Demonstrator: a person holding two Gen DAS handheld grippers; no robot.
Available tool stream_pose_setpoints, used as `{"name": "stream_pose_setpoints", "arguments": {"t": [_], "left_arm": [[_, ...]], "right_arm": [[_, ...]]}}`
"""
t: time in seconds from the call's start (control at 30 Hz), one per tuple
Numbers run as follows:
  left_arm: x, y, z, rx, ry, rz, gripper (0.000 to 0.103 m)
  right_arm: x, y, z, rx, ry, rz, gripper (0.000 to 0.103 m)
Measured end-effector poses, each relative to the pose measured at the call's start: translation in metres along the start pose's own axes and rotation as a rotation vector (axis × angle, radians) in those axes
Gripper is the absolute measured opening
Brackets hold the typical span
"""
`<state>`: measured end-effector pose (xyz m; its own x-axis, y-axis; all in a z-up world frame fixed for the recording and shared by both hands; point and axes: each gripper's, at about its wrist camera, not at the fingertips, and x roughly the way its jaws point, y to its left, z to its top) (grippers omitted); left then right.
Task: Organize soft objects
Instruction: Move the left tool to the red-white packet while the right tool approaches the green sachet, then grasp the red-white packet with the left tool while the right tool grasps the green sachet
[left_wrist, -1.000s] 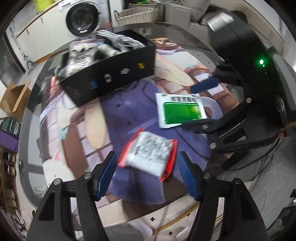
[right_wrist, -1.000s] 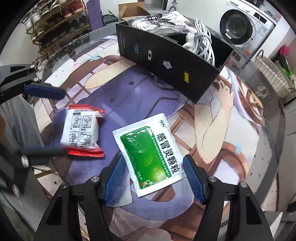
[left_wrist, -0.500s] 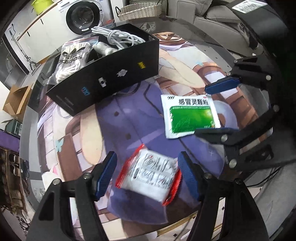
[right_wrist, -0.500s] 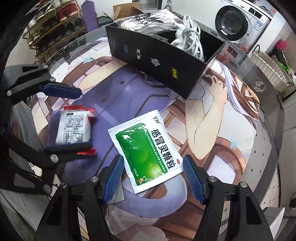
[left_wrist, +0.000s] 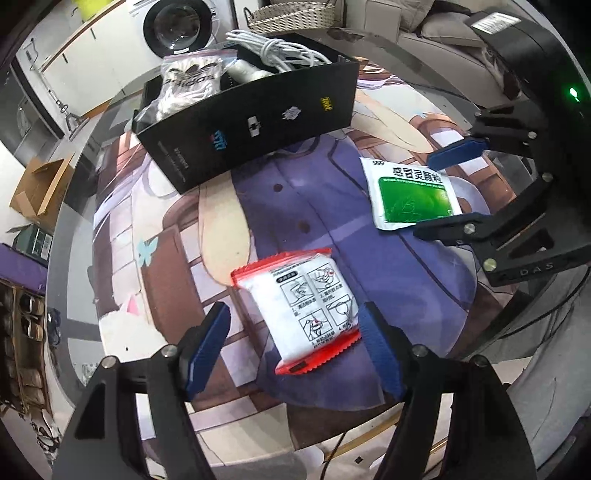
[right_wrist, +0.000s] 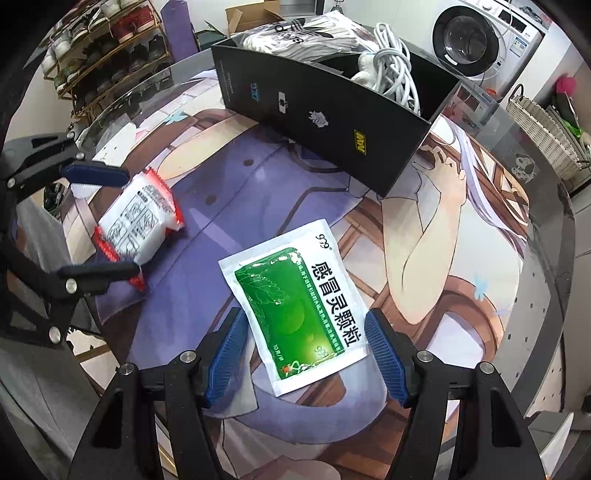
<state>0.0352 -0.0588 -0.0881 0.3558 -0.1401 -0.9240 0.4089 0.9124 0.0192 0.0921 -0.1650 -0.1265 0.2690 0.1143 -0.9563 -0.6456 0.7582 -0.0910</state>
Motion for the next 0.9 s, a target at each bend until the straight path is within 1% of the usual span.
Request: {"name": "stream_pose_setpoints", "arguments": {"t": [0.07,0.2,0.23,0.37,0.43,0.5,0.57,0.63,0.7,0.77,0.9], "left_arm": [[0.002,-0.002,0.007,0.007,-0.005,-0.009,0.073],[0.007,-0.001,0.01,-0.006,-0.009,-0.032,0.072],[0.01,0.0,0.012,-0.008,-0.004,-0.032,0.069],[0.017,0.008,0.016,-0.014,0.004,-0.008,0.069],[0.016,0.011,0.016,-0.022,0.004,-0.014,0.069],[0.015,0.011,0.014,-0.015,0.002,-0.019,0.066],[0.014,0.011,0.011,0.004,0.0,-0.02,0.053],[0.013,0.011,0.01,0.02,-0.016,-0.006,0.045],[0.012,0.011,0.011,0.034,-0.037,0.01,0.043],[0.011,0.013,0.014,0.024,-0.042,-0.003,0.043],[0.013,0.018,0.016,-0.007,-0.017,-0.006,0.045]], "right_arm": [[0.002,-0.001,0.001,0.012,-0.004,0.009,0.072],[0.005,-0.001,0.005,0.019,-0.008,0.017,0.073],[0.006,-0.001,0.005,0.018,-0.009,0.016,0.074],[0.007,-0.002,0.007,0.02,-0.008,0.014,0.074],[0.007,-0.001,0.008,0.018,-0.01,0.015,0.074],[0.008,-0.002,0.01,0.02,-0.013,0.018,0.075],[0.009,-0.002,0.011,0.028,-0.016,0.024,0.076],[0.009,-0.002,0.011,0.034,-0.018,0.026,0.077],[0.01,0.002,0.012,0.025,-0.019,0.032,0.077],[0.01,0.007,0.014,0.008,-0.02,0.034,0.078],[0.01,0.012,0.015,-0.007,-0.033,0.032,0.077]]}}
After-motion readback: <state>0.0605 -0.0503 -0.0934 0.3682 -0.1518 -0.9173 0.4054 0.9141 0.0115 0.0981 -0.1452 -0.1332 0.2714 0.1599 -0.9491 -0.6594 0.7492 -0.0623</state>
